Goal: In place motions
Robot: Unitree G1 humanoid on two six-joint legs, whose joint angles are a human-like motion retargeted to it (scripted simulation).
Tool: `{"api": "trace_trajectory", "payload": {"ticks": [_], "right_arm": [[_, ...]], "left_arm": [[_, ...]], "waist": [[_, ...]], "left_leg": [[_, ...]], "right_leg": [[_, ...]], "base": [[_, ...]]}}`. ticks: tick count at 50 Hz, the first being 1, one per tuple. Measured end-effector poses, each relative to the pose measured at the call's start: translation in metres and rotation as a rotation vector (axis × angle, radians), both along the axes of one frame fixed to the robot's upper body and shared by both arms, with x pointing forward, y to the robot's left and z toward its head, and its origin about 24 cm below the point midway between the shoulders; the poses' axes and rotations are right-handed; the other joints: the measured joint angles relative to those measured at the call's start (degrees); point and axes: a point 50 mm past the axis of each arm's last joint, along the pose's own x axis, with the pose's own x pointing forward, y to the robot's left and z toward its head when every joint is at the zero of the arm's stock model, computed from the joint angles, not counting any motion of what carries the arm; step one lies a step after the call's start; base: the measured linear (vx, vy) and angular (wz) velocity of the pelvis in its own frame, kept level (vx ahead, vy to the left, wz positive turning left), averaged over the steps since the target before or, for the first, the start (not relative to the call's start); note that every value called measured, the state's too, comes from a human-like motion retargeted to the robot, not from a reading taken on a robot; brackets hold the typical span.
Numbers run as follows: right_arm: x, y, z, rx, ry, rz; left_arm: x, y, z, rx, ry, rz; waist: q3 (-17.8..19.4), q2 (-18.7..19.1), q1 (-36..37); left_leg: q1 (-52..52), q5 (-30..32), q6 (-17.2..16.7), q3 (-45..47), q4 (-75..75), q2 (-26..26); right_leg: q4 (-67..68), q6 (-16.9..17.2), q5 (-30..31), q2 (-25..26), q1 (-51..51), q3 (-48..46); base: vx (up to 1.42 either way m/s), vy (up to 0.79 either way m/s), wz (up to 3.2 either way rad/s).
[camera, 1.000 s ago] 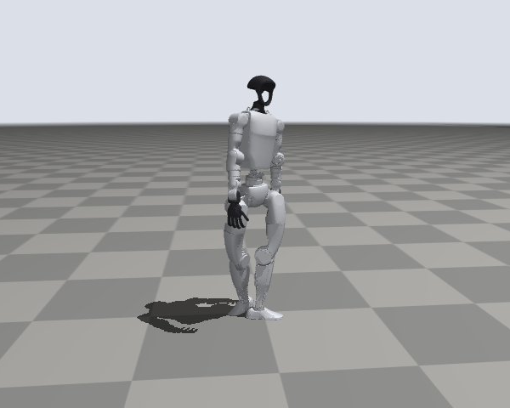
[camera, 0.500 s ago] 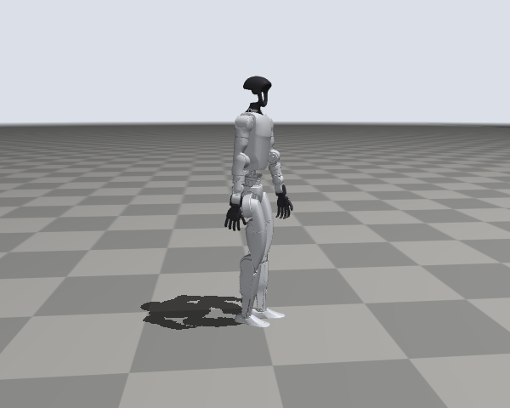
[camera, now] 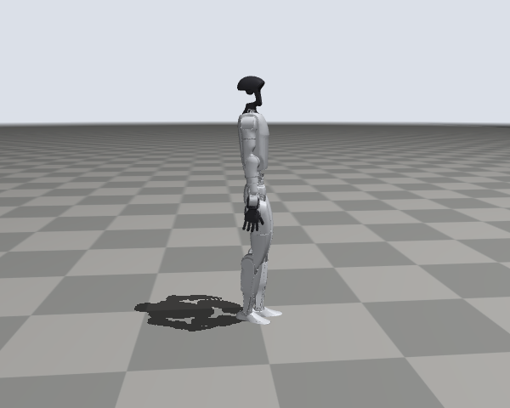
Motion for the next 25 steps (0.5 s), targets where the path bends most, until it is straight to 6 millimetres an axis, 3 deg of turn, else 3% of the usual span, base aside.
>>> {"api": "trace_trajectory", "payload": {"ticks": [5,12,25], "right_arm": [[-0.017,-0.009,0.003,-0.035,0.095,0.072],[-0.019,-0.015,0.003,-0.067,0.103,0.142],[0.003,0.001,0.000,-0.012,0.006,0.087]], "left_arm": [[0.024,-0.004,-0.004,-0.007,-0.072,-0.008],[0.047,-0.003,-0.005,-0.025,-0.142,-0.081],[0.045,0.004,-0.003,-0.045,-0.104,-0.117]], "waist": [[-0.23,-0.36,0.89],[-1.20,0.41,0.88],[-1.26,1.58,0.19]], "left_leg": [[0.30,0.06,0.04,-0.73,0.03,-0.47],[0.08,0.11,-0.11,-0.26,-0.32,-0.17],[0.55,-0.33,-0.64,1.50,-0.87,0.64]], "right_leg": [[-0.03,0.02,-0.33,-0.18,0.68,-1.08],[0.14,0.20,-0.40,-0.03,0.41,-1.07],[0.44,0.14,-0.01,0.51,-0.11,0.65]], "base": [[0.02,0.01,0.14],[0.00,0.00,0.00],[0.00,0.00,0.00]]}}
